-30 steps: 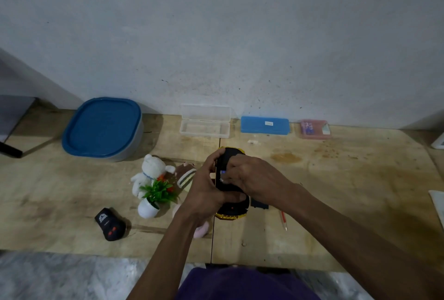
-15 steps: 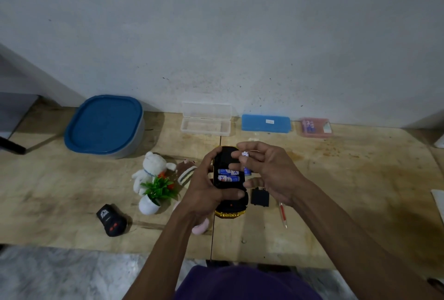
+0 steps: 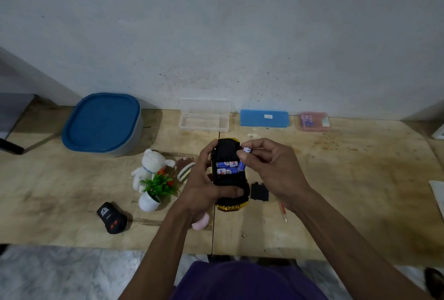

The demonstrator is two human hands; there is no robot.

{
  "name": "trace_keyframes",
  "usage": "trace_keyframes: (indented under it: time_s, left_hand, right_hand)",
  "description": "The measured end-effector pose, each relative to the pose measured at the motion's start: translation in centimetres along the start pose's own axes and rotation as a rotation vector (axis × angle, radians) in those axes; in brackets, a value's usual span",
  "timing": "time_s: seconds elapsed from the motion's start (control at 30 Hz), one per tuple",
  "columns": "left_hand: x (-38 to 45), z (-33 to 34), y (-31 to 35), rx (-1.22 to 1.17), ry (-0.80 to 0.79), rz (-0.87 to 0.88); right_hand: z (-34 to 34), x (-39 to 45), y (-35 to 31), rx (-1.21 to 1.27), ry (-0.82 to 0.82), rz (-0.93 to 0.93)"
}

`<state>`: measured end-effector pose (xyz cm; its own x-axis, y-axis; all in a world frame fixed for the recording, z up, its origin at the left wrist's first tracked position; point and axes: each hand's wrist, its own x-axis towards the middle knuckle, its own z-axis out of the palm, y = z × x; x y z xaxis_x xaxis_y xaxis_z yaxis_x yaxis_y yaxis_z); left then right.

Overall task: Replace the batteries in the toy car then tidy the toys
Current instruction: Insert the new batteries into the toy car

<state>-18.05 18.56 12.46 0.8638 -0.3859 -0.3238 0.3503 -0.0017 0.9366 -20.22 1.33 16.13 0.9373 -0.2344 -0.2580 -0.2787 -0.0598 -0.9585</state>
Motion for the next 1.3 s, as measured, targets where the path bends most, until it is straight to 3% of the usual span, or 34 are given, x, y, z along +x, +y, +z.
trace_keyframes:
  time_s: [0.27, 0.47, 0.6, 0.8, 1.07, 1.2, 1.3]
  left_hand:
    - [-0.1, -0.4, 0.6, -0.009, 0.009, 0.031]
    - [-0.5, -0.2, 0.6, -0.022, -0.025, 0.057]
    - [-0.4, -0.3, 0.3, -0.009, -0.035, 0.082]
    - [-0.3, -0.7, -0.2, 0.047, -0.066, 0.082]
    - [0.3, -0.3, -2.8, 0.015, -0.111, -0.045]
    - [0.9, -0.7, -4.3, 0.006, -0.085, -0.095]
    - [0.8, -1.2, -5.2, -0.008, -0.037, -0.146]
  right_hand:
    - [0.8, -1.6, 2.6, -0.283, 0.185, -0.133]
    - [1.7, -1.9, 3.9, -0.387, 0.214, -0.184]
    - [1.8, -1.7, 3.6, -0.279, 0.190, -0.086]
    - [1.1, -0.7, 3.2, 0.031, 0.107, 0.208]
    - [0.4, -0.3, 6.3, -0.087, 0.088, 0.224]
    - [-2.6, 1.0, 8.8, -0.094, 0.326, 0.248]
    - [-5.0, 2.1, 11.7, -0.340, 0.378, 0.242]
